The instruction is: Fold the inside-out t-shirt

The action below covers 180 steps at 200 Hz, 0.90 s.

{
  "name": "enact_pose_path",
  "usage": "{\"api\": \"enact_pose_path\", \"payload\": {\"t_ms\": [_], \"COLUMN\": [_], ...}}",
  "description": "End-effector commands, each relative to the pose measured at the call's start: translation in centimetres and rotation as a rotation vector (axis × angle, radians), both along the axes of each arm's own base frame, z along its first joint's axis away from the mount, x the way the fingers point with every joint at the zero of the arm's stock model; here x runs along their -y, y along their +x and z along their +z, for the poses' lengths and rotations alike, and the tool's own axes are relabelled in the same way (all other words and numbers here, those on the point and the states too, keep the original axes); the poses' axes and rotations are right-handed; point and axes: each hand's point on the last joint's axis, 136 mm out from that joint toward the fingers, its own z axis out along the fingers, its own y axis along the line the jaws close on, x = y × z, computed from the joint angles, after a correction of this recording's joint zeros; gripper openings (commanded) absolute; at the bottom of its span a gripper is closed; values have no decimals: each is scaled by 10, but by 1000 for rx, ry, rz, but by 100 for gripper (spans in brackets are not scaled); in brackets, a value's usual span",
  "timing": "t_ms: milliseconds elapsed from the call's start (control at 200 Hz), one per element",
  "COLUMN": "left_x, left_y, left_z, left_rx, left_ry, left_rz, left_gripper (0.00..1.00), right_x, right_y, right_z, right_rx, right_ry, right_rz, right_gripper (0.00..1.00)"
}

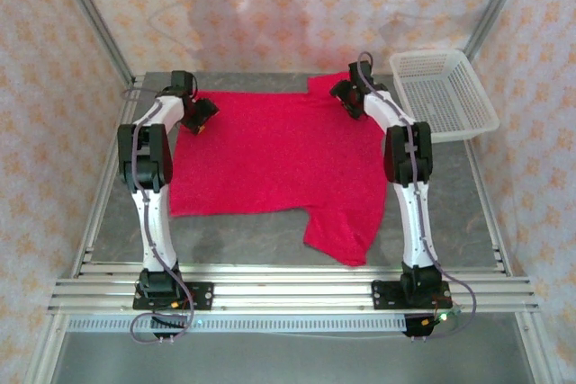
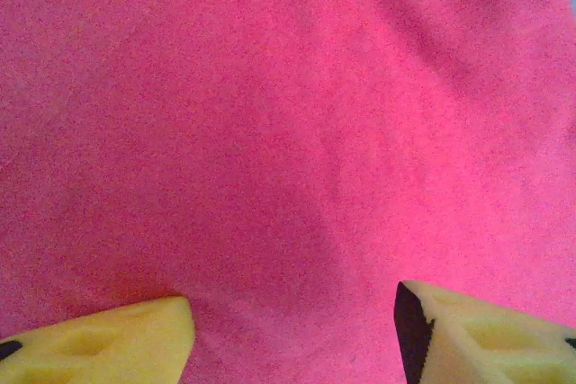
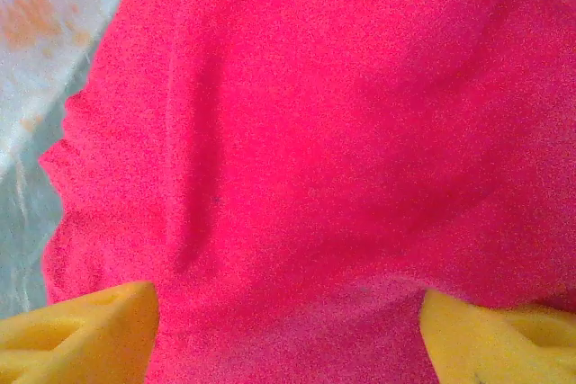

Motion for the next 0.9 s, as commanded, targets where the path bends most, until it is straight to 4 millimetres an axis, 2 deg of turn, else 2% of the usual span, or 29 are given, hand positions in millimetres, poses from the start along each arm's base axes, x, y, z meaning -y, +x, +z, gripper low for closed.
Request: {"api": "enact_pose_path", "payload": {"t_ms": [0,115,205,315,320,375,420,440,490,495,505,545,560,575,585,611,676,776,851,896], "left_x": [-4,-4,-5,-4,-5,-9,-13,-16,-24,-25,-27,-31,-32,-32,-32,-32,-25,-14,-12,-16], "left_y": [-3,19,28,27,26,18,3,-5,-29,-32,-38,-61,-70,-78,-84,-99,-138,-189,-224,-243], "left_z": [-56,-48,-27,30,28,62,84,94,110,120,117,126,129,123,132,137,126,94,69,57], "left_rx": [-109,-73,-27,59,55,97,104,103,77,93,74,56,50,30,45,50,32,-36,-100,-129], "left_ry": [-6,-11,4,29,31,66,100,120,172,178,187,210,215,214,214,205,153,88,60,44], "left_rz": [14,-2,-19,-36,-36,-25,-9,0,26,30,34,52,56,59,63,72,82,68,76,102], "left_gripper": [64,64,66,67,67,67,67,67,67,67,67,67,67,67,67,67,67,66,63,62], "right_x": [6,5,2,-4,-4,-5,-4,-4,-1,0,1,7,8,10,11,14,17,21,26,32], "right_y": [-10,17,30,27,27,19,7,1,-19,-21,-26,-46,-54,-62,-68,-82,-123,-195,-246,-279], "right_z": [-75,-64,-35,19,24,60,83,97,116,118,122,130,127,131,130,133,126,98,81,66], "right_rx": [-184,-111,-39,25,31,59,65,71,57,57,53,29,13,10,2,-4,-32,-108,-161,-211], "right_ry": [24,46,67,57,56,40,20,9,-24,-28,-36,-68,-79,-88,-93,-101,-98,-103,-123,-140], "right_rz": [-32,-31,-1,71,74,106,125,135,144,145,146,138,135,131,130,126,117,121,138,137], "right_gripper": [78,77,77,78,78,79,79,80,80,80,80,80,80,81,81,81,81,78,70,58]}}
